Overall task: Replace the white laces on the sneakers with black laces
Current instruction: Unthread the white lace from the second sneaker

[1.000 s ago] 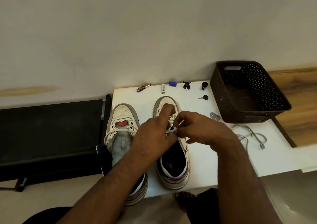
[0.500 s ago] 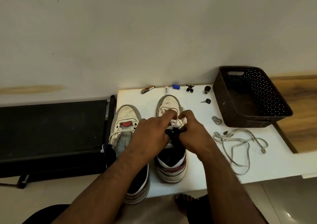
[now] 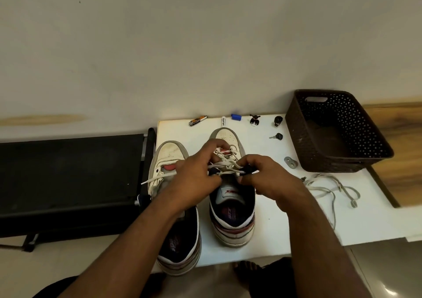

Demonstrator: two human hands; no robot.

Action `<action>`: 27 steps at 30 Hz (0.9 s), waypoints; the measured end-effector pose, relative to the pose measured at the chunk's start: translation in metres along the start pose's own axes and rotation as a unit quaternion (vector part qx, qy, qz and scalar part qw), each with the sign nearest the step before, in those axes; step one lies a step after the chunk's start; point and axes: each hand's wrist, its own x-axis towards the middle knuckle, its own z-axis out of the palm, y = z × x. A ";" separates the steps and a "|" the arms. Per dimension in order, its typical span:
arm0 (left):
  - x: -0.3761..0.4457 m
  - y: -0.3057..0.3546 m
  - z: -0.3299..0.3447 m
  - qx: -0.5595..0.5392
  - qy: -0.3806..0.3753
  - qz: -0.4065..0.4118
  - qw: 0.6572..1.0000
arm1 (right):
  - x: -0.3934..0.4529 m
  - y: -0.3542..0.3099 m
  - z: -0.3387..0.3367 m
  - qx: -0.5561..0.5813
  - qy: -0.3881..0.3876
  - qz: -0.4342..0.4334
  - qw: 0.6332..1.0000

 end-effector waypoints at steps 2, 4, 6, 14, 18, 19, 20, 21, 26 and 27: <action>0.004 0.000 -0.001 -0.042 0.001 -0.002 0.999 | 0.002 -0.005 -0.001 0.018 0.000 -0.021 1.000; 0.007 0.000 -0.003 -0.058 0.012 -0.001 0.998 | 0.005 -0.010 -0.001 0.042 0.012 -0.029 0.999; 0.008 -0.001 -0.003 -0.054 0.041 -0.003 0.998 | 0.007 -0.015 0.000 0.100 0.026 -0.031 0.994; 0.010 -0.004 -0.019 -0.051 0.209 -0.072 0.974 | 0.002 -0.026 -0.013 0.505 0.116 -0.132 0.845; 0.007 -0.014 -0.058 -0.051 0.325 -0.117 0.937 | 0.002 -0.019 -0.033 0.535 0.219 -0.190 0.793; 0.005 -0.017 -0.069 -0.052 0.347 -0.135 0.927 | 0.002 -0.016 -0.037 0.502 0.249 -0.192 0.805; 0.003 -0.022 -0.080 -0.054 0.360 -0.162 0.917 | 0.003 -0.013 -0.040 0.440 0.282 -0.184 0.833; -0.001 -0.024 -0.088 -0.030 0.368 -0.195 0.909 | 0.004 -0.010 -0.042 0.336 0.311 -0.164 0.874; -0.009 0.001 -0.067 0.152 0.267 -0.085 0.948 | 0.007 0.001 -0.028 -0.220 0.210 -0.014 0.953; -0.010 0.010 -0.053 0.143 0.189 -0.071 0.969 | 0.005 -0.003 -0.026 -0.199 0.192 -0.026 0.961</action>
